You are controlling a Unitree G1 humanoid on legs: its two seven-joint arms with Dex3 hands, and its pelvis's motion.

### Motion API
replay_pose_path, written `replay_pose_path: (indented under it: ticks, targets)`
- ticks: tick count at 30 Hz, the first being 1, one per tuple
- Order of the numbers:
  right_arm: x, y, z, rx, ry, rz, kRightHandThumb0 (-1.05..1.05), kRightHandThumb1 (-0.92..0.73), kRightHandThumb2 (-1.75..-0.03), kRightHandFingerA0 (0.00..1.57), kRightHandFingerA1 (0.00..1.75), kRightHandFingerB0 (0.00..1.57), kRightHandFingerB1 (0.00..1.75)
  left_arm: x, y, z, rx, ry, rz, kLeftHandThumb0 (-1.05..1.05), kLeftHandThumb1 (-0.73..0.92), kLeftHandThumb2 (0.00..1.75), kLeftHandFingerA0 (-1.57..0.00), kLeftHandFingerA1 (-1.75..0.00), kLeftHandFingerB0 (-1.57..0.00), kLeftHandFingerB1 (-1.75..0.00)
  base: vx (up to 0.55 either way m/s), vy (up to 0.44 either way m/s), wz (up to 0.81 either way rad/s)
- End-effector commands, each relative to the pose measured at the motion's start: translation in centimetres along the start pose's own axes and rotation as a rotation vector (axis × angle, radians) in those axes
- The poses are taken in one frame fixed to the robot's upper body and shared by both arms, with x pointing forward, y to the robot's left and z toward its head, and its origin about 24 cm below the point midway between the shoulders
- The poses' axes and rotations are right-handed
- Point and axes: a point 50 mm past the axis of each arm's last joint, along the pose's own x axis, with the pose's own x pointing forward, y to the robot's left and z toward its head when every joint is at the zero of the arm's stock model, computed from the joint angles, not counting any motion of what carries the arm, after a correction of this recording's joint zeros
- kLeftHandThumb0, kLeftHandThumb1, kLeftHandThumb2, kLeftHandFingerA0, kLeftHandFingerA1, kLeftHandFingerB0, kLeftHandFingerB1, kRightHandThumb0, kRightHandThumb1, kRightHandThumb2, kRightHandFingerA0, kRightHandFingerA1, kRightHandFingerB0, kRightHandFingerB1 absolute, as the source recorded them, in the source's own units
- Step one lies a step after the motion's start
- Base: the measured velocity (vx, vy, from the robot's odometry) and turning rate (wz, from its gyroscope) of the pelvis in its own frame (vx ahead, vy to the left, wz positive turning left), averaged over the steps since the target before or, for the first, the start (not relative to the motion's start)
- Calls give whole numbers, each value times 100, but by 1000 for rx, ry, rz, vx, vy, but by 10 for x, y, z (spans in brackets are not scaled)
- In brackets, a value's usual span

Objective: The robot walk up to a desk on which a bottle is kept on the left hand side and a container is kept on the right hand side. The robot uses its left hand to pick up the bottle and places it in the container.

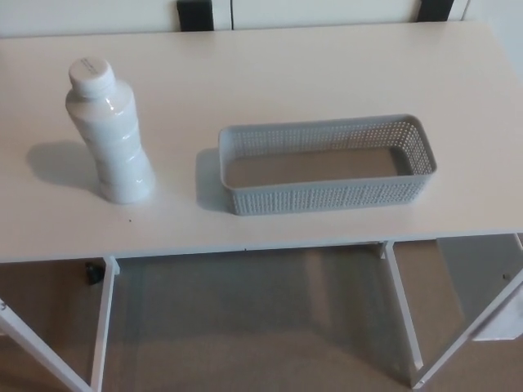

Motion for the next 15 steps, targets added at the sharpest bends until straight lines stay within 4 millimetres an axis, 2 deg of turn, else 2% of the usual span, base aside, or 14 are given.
replay_pose_path:
  ticks: [1,5,15]
  targets:
    - [-4,-4,5,-28,-9,-1,-48,-59,-59,68,54,56,46,12,-17,-18,17,72,-30,-59,38,69,0,-6,0,0,0,0,0]
    - [-3,-6,2,-11,-8,9,-48,-59,-59,67,55,54,46,17,-29,-28,-62,92,-48,-59,38,69,0,-3,0,0,0,0,0]
    - [-1,-4,7,-38,-7,15,-45,-63,-59,68,53,57,45,23,-53,-33,-94,110,-94,-63,40,72,0,-2,0,-1,0,0,0]
